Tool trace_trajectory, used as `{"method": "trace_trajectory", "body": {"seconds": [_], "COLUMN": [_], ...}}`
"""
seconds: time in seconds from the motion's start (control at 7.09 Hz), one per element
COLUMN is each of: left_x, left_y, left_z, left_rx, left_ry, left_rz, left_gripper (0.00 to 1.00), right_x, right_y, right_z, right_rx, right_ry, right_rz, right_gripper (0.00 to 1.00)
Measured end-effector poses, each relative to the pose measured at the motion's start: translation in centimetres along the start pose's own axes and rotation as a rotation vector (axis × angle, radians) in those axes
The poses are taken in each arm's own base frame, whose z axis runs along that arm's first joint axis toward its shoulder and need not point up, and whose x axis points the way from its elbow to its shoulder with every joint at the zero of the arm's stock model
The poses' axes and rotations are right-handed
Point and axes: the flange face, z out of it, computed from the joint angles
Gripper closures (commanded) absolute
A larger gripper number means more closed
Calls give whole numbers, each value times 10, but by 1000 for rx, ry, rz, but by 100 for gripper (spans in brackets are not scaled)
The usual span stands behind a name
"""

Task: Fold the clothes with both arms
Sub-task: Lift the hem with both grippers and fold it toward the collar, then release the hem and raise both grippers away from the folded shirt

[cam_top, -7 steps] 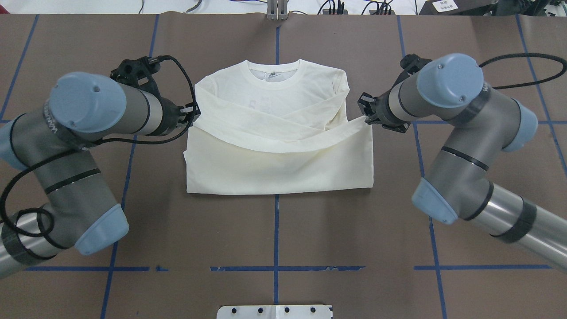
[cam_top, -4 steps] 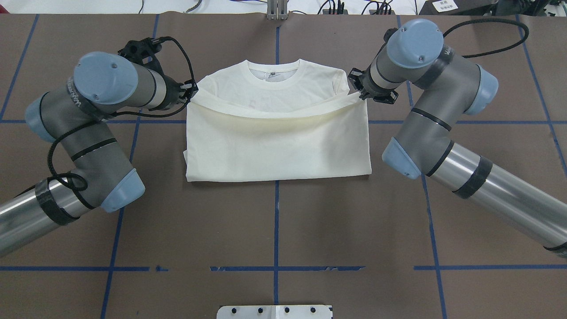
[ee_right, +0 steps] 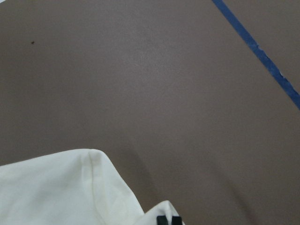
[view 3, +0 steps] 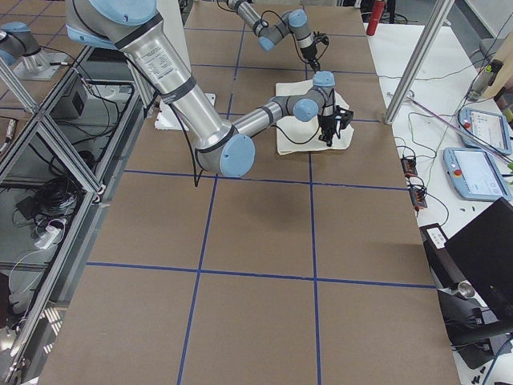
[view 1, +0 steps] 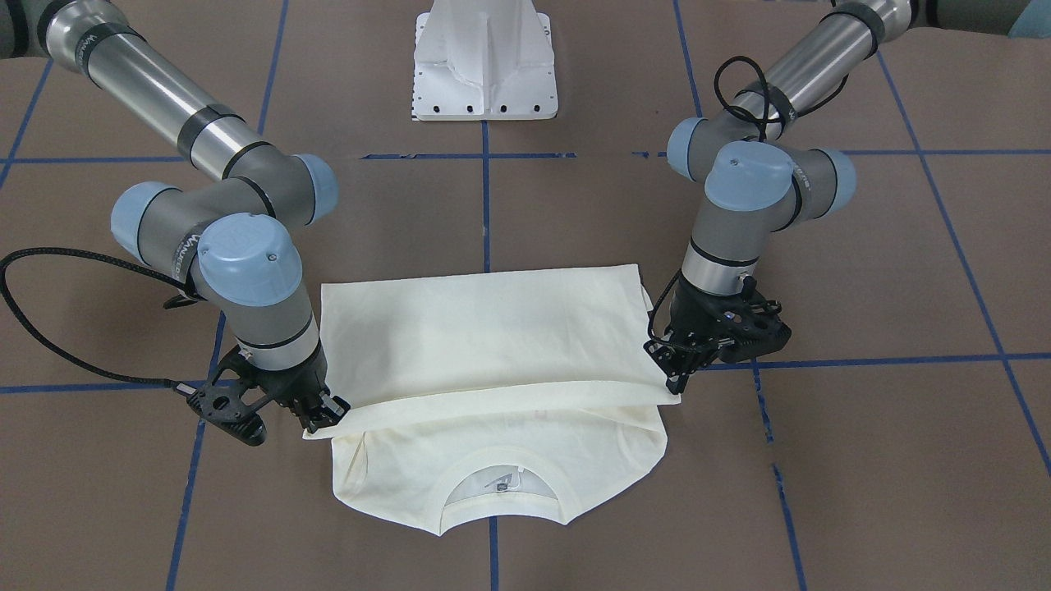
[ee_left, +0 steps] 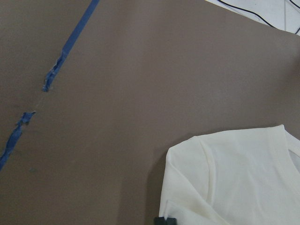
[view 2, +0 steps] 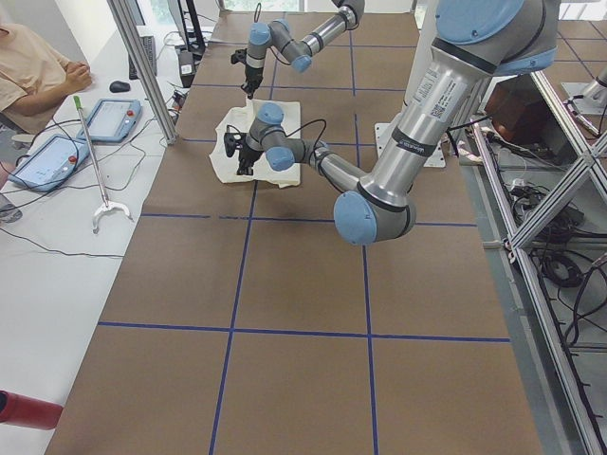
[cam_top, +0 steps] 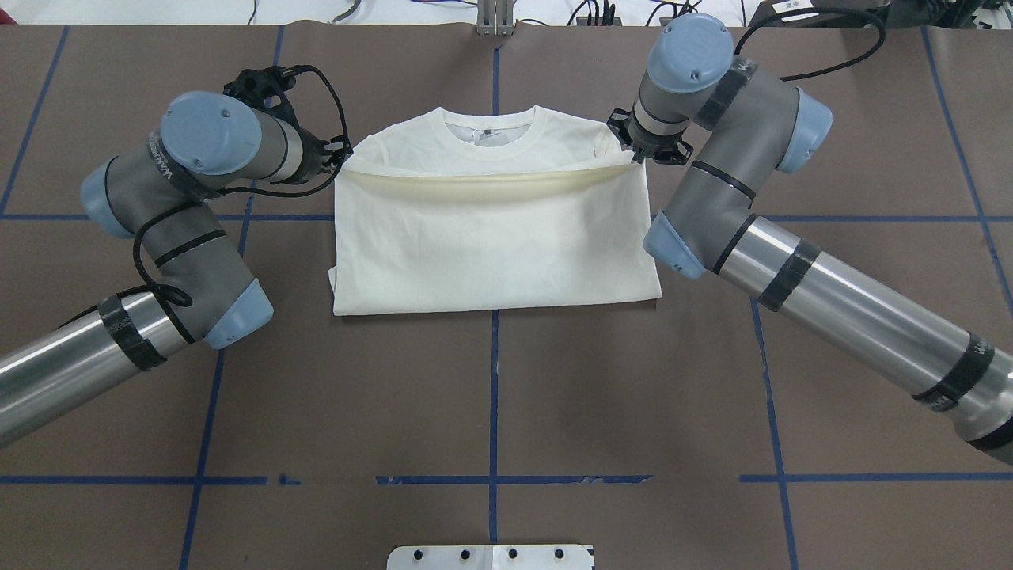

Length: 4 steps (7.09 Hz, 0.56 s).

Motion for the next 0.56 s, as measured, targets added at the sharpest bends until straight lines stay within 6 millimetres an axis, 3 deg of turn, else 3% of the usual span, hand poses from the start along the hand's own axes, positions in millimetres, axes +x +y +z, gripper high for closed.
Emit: {"method": "trace_trajectory", "body": {"seconds": [0.14, 0.28, 0.42, 0.56], "left_x": [-2, -3, -3, -6], "left_y": [-1, -2, -2, -4], "left_z": [4, 5, 6, 10], "left_rx": [0, 0, 1, 4], "left_ry": [-4, -4, -1, 3], "left_rz": [1, 3, 6, 10], "left_gripper": [95, 81, 58, 50], "right_x": [-11, -15, -15, -13], "right_y": [-6, -9, -10, -10], "right_z": [3, 9, 15, 18], "right_rx": [3, 3, 2, 1], "right_ry": [12, 25, 38, 45], "right_rz": [4, 4, 1, 0], "right_gripper": [100, 80, 55, 50]}}
